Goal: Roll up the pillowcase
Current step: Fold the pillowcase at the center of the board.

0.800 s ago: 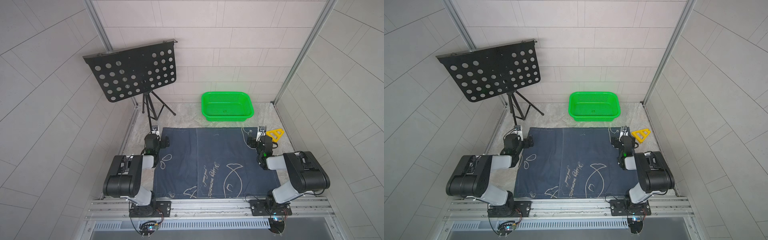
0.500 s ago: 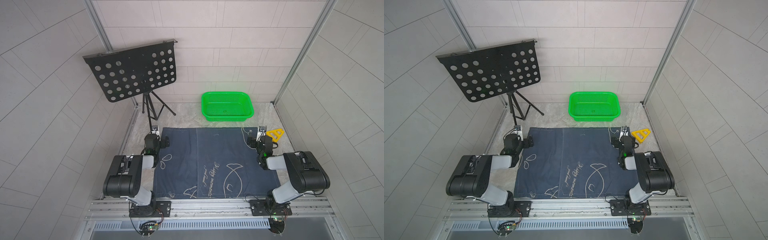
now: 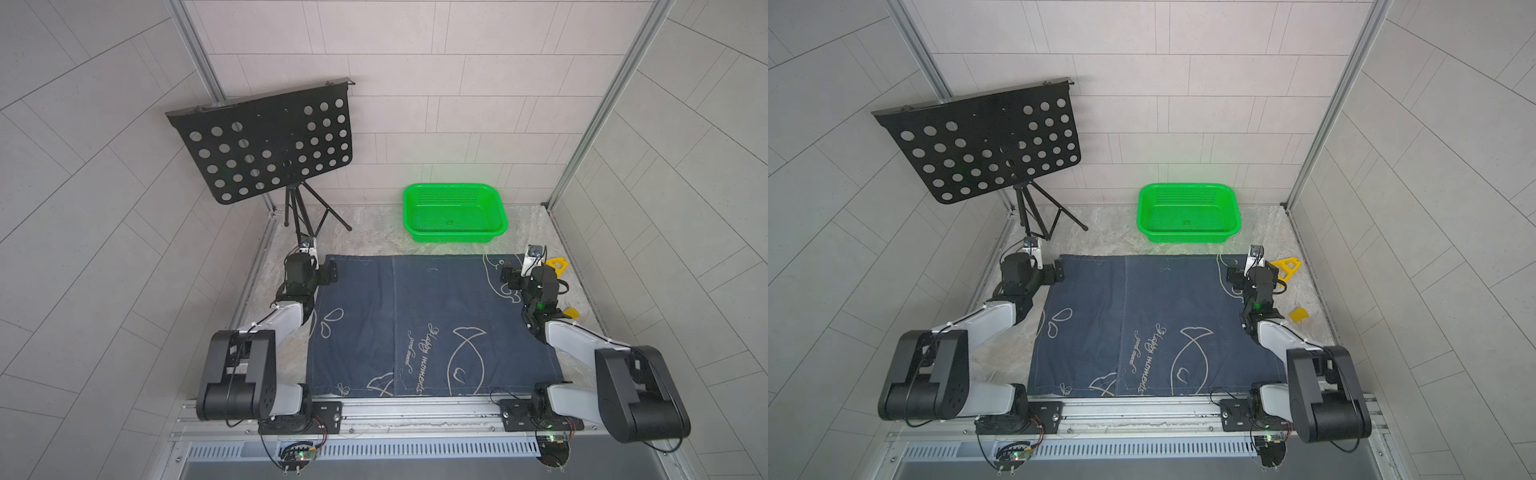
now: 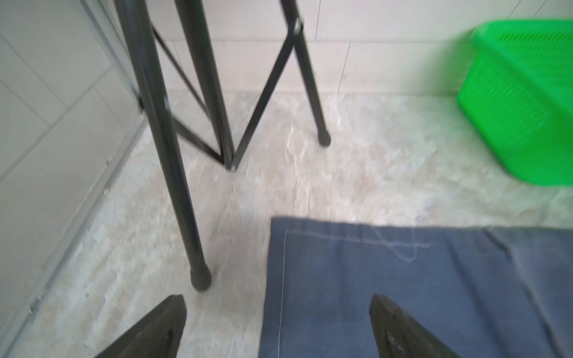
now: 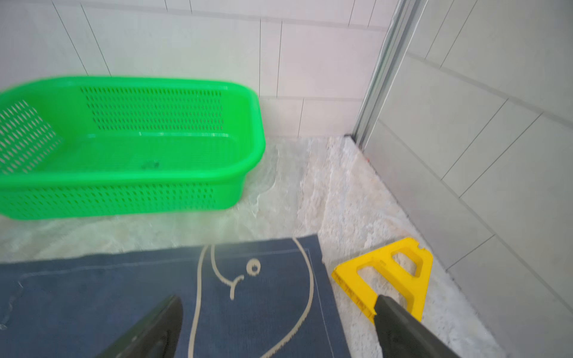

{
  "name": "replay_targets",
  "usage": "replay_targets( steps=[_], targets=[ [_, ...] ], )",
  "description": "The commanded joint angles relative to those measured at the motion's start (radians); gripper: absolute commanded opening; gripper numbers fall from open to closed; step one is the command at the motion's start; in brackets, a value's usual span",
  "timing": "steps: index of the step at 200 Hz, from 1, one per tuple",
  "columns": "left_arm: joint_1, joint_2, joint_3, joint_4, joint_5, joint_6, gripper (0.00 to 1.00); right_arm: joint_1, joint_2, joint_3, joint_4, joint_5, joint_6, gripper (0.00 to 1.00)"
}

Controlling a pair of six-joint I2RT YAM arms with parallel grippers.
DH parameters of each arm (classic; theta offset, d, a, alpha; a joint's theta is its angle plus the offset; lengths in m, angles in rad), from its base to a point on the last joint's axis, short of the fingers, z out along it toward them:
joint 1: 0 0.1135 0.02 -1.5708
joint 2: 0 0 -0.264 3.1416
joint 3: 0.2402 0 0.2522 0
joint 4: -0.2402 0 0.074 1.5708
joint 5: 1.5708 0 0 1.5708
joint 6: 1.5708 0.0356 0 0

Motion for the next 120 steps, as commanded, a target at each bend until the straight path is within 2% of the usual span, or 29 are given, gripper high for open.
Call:
replay_targets(
  steps=[1, 22, 35, 61, 87, 120],
  targets=[
    [0.008, 0.018, 0.168, -0.340, 0.049, -0.049, 0.99, -0.031, -0.069, 0.102, -0.314, 0.007, 0.023, 1.00],
    [0.015, 0.126, 0.334, -0.548, 0.089, -0.063, 0.97, -0.127, -0.064, 0.172, -0.450, -0.060, 0.089, 1.00],
    [0.015, 0.208, 0.411, -0.626, 0.098, -0.070, 0.96, -0.159, -0.034, 0.229, -0.523, -0.066, 0.090, 1.00],
    [0.020, 0.367, 0.569, -0.761, 0.141, -0.083, 0.92, -0.216, 0.051, 0.317, -0.624, -0.153, 0.096, 1.00],
    [0.021, 0.500, 0.690, -0.840, 0.107, -0.093, 0.87, -0.235, 0.140, 0.414, -0.734, -0.215, 0.075, 1.00],
    [0.017, 0.593, 0.788, -0.883, 0.072, -0.122, 0.83, -0.237, 0.252, 0.507, -0.839, -0.242, 0.059, 0.99]
  ],
)
